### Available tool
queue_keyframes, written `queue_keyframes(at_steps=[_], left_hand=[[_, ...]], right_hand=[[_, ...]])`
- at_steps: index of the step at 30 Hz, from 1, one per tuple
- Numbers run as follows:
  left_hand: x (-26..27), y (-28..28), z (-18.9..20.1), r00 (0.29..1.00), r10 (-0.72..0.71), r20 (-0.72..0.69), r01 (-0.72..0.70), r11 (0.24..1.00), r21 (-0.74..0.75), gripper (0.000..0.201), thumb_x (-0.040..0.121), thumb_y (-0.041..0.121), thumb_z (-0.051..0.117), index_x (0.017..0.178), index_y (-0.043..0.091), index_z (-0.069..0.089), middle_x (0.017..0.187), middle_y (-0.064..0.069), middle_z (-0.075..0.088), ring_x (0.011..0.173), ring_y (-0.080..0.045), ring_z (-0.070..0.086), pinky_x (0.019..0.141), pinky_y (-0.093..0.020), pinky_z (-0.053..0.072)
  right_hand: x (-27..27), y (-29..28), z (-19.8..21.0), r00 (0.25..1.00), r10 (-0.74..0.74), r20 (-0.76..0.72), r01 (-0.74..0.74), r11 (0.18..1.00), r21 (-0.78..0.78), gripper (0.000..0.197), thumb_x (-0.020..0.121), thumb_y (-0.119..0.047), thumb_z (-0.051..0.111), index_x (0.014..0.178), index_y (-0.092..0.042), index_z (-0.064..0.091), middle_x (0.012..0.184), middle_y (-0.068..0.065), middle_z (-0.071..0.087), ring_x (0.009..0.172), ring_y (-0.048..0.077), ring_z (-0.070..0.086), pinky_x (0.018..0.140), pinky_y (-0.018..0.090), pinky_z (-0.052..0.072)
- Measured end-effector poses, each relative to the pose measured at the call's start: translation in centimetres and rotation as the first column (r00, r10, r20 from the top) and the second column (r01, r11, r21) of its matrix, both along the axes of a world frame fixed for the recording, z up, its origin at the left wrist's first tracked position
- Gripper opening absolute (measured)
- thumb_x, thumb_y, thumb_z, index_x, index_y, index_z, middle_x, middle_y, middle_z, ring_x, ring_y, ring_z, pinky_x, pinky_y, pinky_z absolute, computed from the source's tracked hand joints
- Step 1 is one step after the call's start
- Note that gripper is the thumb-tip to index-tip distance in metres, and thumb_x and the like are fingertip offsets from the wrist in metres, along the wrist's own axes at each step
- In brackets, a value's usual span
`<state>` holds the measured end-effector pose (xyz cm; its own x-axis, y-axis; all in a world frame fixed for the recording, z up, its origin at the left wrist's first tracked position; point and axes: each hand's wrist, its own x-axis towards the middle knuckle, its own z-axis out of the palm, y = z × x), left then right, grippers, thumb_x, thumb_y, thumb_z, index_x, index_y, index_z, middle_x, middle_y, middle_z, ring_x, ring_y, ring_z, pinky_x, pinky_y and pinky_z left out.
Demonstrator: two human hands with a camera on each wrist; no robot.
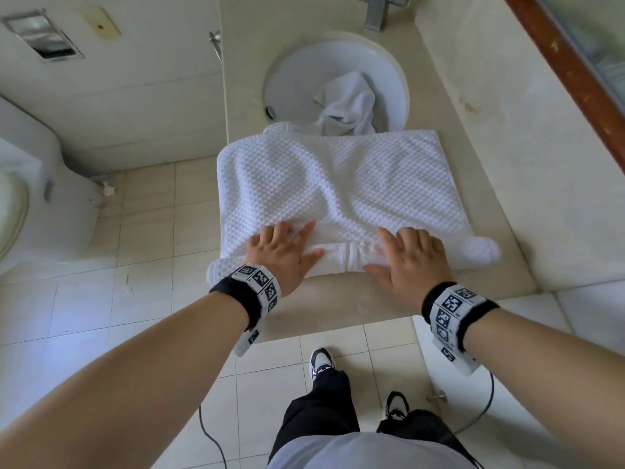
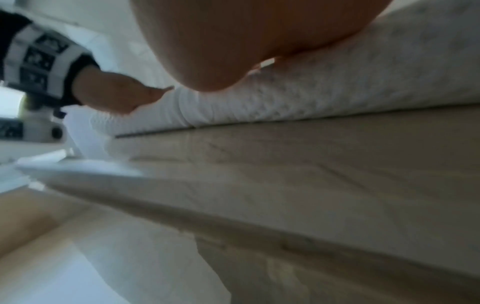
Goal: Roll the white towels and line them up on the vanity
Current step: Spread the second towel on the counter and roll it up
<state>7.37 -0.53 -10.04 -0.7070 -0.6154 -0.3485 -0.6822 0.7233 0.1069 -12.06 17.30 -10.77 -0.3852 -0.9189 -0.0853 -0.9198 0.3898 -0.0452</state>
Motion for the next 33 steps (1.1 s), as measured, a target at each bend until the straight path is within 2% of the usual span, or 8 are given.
queue_keyframes(at_steps=[5, 9, 14, 17, 21, 25, 31, 33], left_hand=[[0.3, 1.0, 0.2, 0.998, 0.064, -0.010, -0.065, 0.998, -0.009, 0.073, 0.089, 0.076, 0.008, 0.154, 0.043, 0.007, 0.150, -0.002, 0.028, 0.139, -0.026, 0.027, 0.113, -0.048, 0.024], [0.9, 3.9, 0.9, 0.981, 0.145, -0.132, -0.153, 0.987, -0.057, 0.071, 0.097, 0.063, 0.024, 0.157, 0.034, 0.001, 0.147, -0.001, 0.031, 0.134, -0.024, 0.033, 0.112, -0.046, 0.027], [2.1, 6.7, -0.2, 0.982, 0.122, -0.143, -0.133, 0.989, -0.069, 0.073, 0.098, 0.057, 0.029, 0.158, 0.028, 0.000, 0.146, 0.009, 0.038, 0.138, -0.020, 0.029, 0.122, -0.047, 0.007], [2.5, 7.1, -0.9, 0.988, 0.071, -0.137, -0.086, 0.990, -0.109, 0.073, 0.097, 0.056, 0.031, 0.158, 0.027, 0.006, 0.136, 0.009, 0.046, 0.131, -0.021, 0.036, 0.119, -0.047, 0.015], [2.6, 7.4, -0.9, 0.989, 0.038, -0.141, -0.060, 0.986, -0.153, 0.070, 0.096, 0.058, 0.029, 0.157, 0.030, 0.011, 0.121, 0.008, 0.054, 0.116, -0.023, 0.048, 0.108, -0.041, 0.028], [2.8, 8.3, -0.1, 0.995, 0.012, -0.096, -0.027, 0.988, -0.152, 0.068, 0.096, 0.061, 0.022, 0.157, 0.034, 0.007, 0.115, 0.009, 0.056, 0.110, -0.022, 0.051, 0.101, -0.039, 0.033], [1.9, 7.0, 0.2, 0.999, -0.011, -0.051, 0.007, 0.995, -0.096, 0.064, 0.097, 0.064, 0.013, 0.155, 0.037, 0.008, 0.107, 0.009, 0.061, 0.106, -0.020, 0.058, 0.095, -0.040, 0.039], [1.3, 6.0, 0.0, 0.999, -0.014, -0.038, 0.012, 0.998, -0.056, 0.063, 0.097, 0.064, 0.011, 0.155, 0.038, 0.009, 0.110, 0.009, 0.064, 0.109, -0.021, 0.059, 0.096, -0.042, 0.039]], right_hand=[[-0.5, 0.0, -0.2, 0.997, 0.052, -0.059, -0.047, 0.996, 0.073, 0.082, 0.084, -0.078, 0.025, 0.147, -0.025, 0.034, 0.108, 0.003, 0.050, 0.097, 0.027, 0.046, 0.087, 0.044, 0.037], [-1.4, -0.4, 0.0, 0.994, 0.101, -0.036, -0.099, 0.994, 0.054, 0.077, 0.087, -0.077, 0.028, 0.146, -0.027, 0.031, 0.114, 0.001, 0.056, 0.102, 0.027, 0.049, 0.085, 0.044, 0.037], [-1.9, 0.0, 0.2, 0.987, 0.162, 0.001, -0.162, 0.984, 0.074, 0.077, 0.090, -0.075, 0.027, 0.145, -0.023, 0.033, 0.115, 0.002, 0.062, 0.107, 0.028, 0.053, 0.087, 0.044, 0.040], [-1.8, 0.9, 0.1, 0.980, 0.196, 0.034, -0.198, 0.978, 0.062, 0.073, 0.091, -0.075, 0.028, 0.141, -0.022, 0.035, 0.107, 0.003, 0.065, 0.100, 0.028, 0.057, 0.084, 0.043, 0.045], [-1.8, 1.7, 0.7, 0.970, 0.219, 0.102, -0.227, 0.971, 0.072, 0.076, 0.091, -0.075, 0.027, 0.143, -0.020, 0.030, 0.102, 0.005, 0.067, 0.094, 0.026, 0.060, 0.082, 0.042, 0.047], [-2.0, 2.7, 1.4, 0.953, 0.219, 0.208, -0.247, 0.962, 0.116, 0.080, 0.092, -0.075, 0.023, 0.148, -0.018, 0.024, 0.107, 0.007, 0.068, 0.096, 0.026, 0.063, 0.082, 0.042, 0.051], [-2.4, 2.2, 1.4, 0.941, 0.151, 0.303, -0.220, 0.953, 0.209, 0.078, 0.092, -0.075, 0.019, 0.150, -0.024, 0.016, 0.112, 0.005, 0.069, 0.093, 0.025, 0.066, 0.081, 0.042, 0.054], [-2.7, 1.5, 1.2, 0.949, 0.130, 0.285, -0.201, 0.951, 0.234, 0.079, 0.091, -0.075, 0.017, 0.151, -0.024, 0.015, 0.104, 0.004, 0.070, 0.085, 0.024, 0.065, 0.076, 0.040, 0.054]])
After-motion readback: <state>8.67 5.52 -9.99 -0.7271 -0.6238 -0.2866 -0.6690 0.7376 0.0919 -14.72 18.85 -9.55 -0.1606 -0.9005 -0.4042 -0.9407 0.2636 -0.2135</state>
